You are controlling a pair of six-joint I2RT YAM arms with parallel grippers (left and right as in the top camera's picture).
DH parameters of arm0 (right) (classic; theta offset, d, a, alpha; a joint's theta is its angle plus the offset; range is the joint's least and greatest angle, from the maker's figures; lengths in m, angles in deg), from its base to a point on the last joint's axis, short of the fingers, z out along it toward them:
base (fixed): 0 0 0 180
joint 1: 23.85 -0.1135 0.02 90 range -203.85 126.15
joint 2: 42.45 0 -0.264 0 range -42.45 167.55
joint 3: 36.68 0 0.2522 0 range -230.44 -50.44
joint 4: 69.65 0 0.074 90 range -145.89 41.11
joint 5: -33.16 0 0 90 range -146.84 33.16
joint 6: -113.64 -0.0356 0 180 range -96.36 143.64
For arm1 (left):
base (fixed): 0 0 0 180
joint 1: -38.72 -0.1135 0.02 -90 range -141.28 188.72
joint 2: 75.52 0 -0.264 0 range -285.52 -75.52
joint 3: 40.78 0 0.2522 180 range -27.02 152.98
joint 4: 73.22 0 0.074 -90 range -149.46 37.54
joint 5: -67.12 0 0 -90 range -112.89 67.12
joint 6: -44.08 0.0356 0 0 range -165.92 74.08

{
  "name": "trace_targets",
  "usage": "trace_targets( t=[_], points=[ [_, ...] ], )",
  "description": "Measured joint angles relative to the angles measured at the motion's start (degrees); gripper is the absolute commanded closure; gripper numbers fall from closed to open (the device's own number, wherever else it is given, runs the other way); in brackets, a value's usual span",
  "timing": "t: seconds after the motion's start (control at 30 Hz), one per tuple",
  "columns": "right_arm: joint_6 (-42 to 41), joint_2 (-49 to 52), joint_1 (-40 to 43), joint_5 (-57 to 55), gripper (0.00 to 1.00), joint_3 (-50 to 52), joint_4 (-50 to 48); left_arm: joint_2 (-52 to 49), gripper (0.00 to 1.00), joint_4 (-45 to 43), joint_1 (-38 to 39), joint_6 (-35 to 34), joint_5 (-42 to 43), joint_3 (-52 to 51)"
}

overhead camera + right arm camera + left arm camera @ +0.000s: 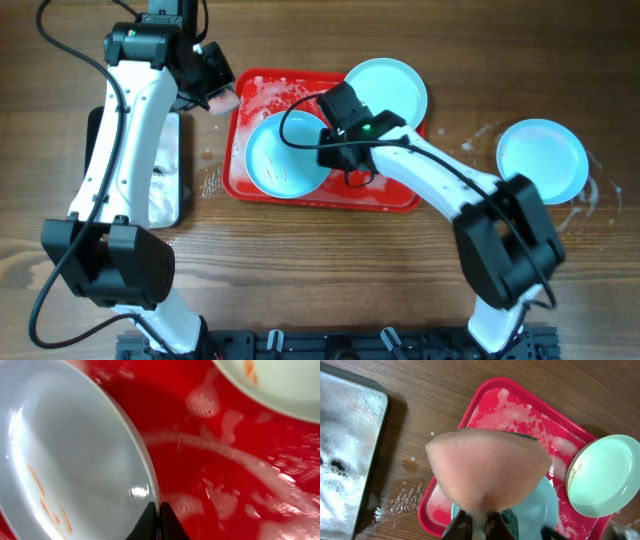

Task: Clean dirty plates on tray and stack at the side

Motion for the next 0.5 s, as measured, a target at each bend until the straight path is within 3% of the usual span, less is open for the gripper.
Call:
trace_targets(
  t=[0.13,0.17,0.2,0.3,0.5],
  points=[
    [-4.33,3.43,0.0,0.02,0.96,0.02,-3.04,0.0,0.96,0.31,0.37,0.0,-0.02,-0.02],
    [-5.27,3.58,0.0,0.07,0.85,0.02,-3.26,0.0,0.96,0.26,0.61,0.0,-0.02,-0.07],
    [-5.81,3.58,0.0,0.17,0.66,0.0,-3.34,0.0,0.96,0.11,0.98,0.0,-0.02,-0.39],
    [-6.88,3.58,0.0,0.22,0.49,0.0,-3.85,0.0,0.96,-0.24,2.4,0.0,0.0,-2.14],
    [-3.43,3.58,0.13,0.22,0.53,0.0,-10.23,0.0,0.96,-2.12,5.07,-0.48,0.0,-6.16]
  ],
)
